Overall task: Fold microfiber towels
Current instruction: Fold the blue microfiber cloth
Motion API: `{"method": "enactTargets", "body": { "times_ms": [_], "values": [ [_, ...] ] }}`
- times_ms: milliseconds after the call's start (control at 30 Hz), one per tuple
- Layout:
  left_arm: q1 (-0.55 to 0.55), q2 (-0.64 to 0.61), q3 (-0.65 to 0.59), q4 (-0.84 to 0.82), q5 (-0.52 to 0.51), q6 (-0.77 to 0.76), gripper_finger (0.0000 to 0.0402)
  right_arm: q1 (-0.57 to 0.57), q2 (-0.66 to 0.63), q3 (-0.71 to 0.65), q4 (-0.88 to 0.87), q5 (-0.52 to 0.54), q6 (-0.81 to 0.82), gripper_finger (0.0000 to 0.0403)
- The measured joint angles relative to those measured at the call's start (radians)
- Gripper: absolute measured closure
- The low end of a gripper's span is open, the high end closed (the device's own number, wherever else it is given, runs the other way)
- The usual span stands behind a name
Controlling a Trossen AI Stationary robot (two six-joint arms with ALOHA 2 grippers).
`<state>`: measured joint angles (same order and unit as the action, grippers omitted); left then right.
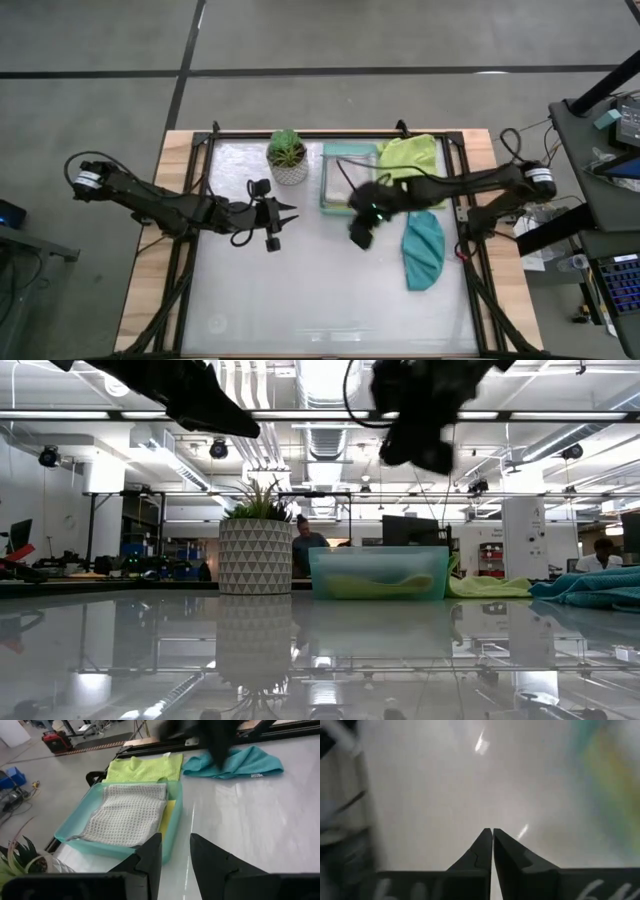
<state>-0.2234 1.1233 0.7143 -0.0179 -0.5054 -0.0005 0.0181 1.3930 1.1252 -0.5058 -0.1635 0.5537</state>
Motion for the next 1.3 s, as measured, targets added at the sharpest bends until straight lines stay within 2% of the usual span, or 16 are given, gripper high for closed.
{"method": "enactTargets", "body": {
  "times_ms": [67,233,400,633,800,1133,1200,1300],
  "values": [
    [0.000,0.000,0.002,0.002,0.001,-0.032,0.0315,0.046,-0.023,-0.001,-0.100,-0.072,0.128,0.0394],
    [-0.013,0.000,0.005,0.006,0.007,-0.047,0.0315,0.155,-0.027,-0.006,-0.407,-0.071,0.373,0.0381],
    [-0.018,0.000,0.005,0.010,0.010,-0.046,0.0315,0.246,-0.016,-0.033,-0.594,0.035,0.515,0.0354],
    [-0.018,0.000,0.005,0.009,0.009,-0.045,0.0315,0.275,-0.015,-0.151,-0.565,0.092,0.605,0.0294],
    [-0.017,0.000,0.005,0.010,0.009,-0.038,0.0315,0.277,-0.015,-0.216,-0.536,0.190,0.599,0.0269],
    [-0.017,0.000,0.005,0.010,0.008,-0.037,0.0315,0.290,-0.011,-0.346,-0.369,0.161,0.564,0.0268],
    [-0.017,0.000,0.005,0.011,0.007,-0.037,0.0315,0.292,-0.011,-0.352,-0.368,0.163,0.563,0.0279],
    [-0.017,0.000,0.005,0.024,0.006,-0.036,0.0315,0.292,-0.014,-0.352,-0.363,0.168,0.546,0.0322]
  ]
}}
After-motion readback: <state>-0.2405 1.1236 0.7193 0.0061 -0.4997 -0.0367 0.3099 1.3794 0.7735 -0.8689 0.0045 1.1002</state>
